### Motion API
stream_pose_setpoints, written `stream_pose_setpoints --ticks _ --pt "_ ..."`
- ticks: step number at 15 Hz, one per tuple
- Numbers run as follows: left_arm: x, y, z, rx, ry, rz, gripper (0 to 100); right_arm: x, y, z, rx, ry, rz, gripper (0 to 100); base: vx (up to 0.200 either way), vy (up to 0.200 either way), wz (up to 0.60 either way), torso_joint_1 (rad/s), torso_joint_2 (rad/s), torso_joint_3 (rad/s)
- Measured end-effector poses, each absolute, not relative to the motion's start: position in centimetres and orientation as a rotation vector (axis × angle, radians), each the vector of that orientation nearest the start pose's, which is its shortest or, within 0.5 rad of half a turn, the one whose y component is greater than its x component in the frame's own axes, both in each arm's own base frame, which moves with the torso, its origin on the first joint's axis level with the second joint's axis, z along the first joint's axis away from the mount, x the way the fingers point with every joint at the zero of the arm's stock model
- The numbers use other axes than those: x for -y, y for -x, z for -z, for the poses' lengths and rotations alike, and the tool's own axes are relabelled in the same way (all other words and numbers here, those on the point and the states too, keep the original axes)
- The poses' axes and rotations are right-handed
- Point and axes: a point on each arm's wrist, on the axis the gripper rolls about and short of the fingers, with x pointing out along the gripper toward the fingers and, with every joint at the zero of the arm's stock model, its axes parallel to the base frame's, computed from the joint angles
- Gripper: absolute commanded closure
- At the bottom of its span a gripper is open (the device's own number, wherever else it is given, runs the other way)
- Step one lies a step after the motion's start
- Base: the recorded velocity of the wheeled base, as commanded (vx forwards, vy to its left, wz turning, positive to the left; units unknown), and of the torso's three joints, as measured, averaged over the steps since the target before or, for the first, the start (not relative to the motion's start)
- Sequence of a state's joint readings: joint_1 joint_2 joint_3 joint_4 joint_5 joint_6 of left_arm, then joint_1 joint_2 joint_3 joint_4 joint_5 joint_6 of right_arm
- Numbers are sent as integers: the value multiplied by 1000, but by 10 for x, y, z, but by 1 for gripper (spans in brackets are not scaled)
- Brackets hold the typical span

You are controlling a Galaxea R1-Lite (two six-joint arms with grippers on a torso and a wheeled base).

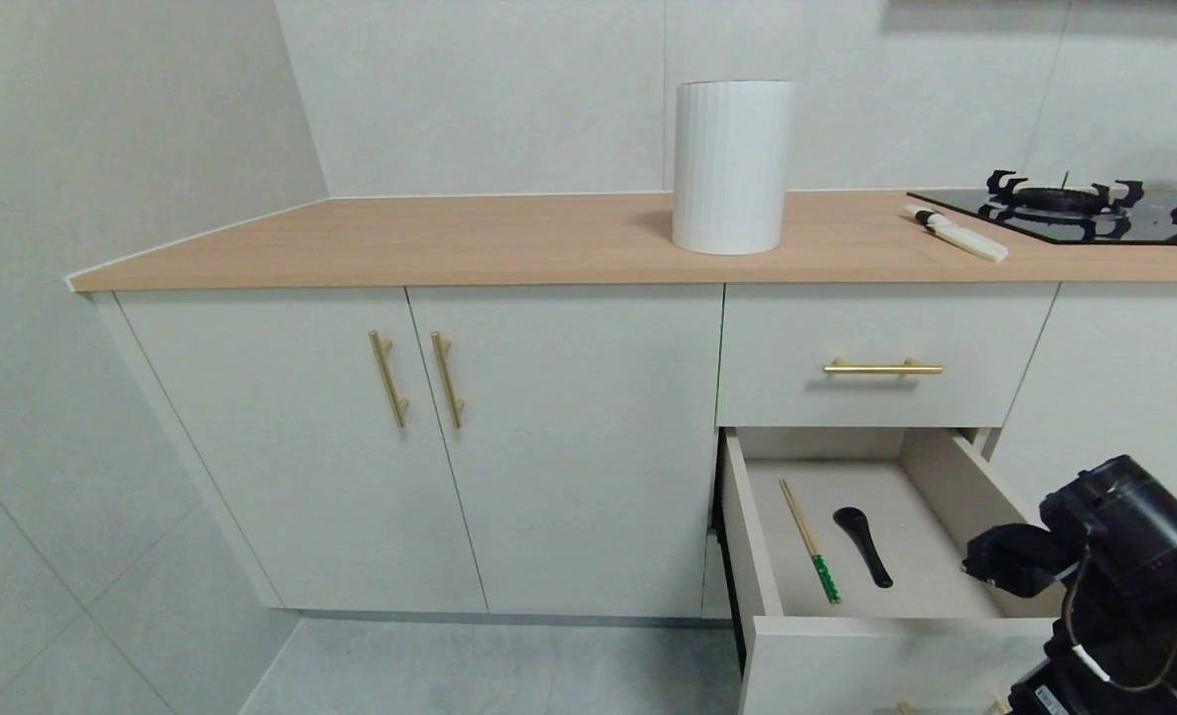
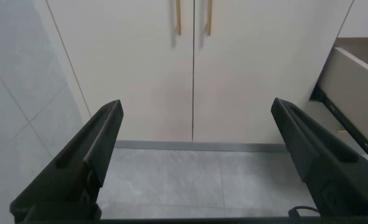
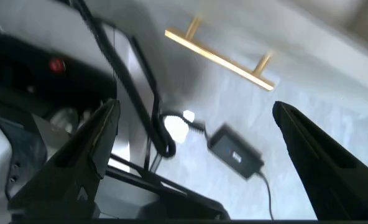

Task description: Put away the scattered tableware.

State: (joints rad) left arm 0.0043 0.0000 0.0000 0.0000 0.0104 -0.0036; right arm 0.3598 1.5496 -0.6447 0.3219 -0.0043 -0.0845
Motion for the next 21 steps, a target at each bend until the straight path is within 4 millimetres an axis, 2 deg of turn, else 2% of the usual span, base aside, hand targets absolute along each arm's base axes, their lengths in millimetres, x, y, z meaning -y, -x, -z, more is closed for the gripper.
stream_pose_setpoints --ticks 4,10,17,21 --pt "0 23 -75 0 4 -14 0 -76 -202 -94 -1254 263 -319 0 0 0 0 0 0 0" --pt "0 23 -75 0 3 -14 0 -83 -228 -78 -1186 167 -160 0 0 0 0 0 0 0" --pt "0 23 -75 0 3 -15 0 -89 -250 -69 -1119 80 -43 0 0 0 0 0 0 0" --pt "0 23 -75 0 4 -15 0 -88 -271 -70 -976 19 -16 0 0 0 0 0 0 0"
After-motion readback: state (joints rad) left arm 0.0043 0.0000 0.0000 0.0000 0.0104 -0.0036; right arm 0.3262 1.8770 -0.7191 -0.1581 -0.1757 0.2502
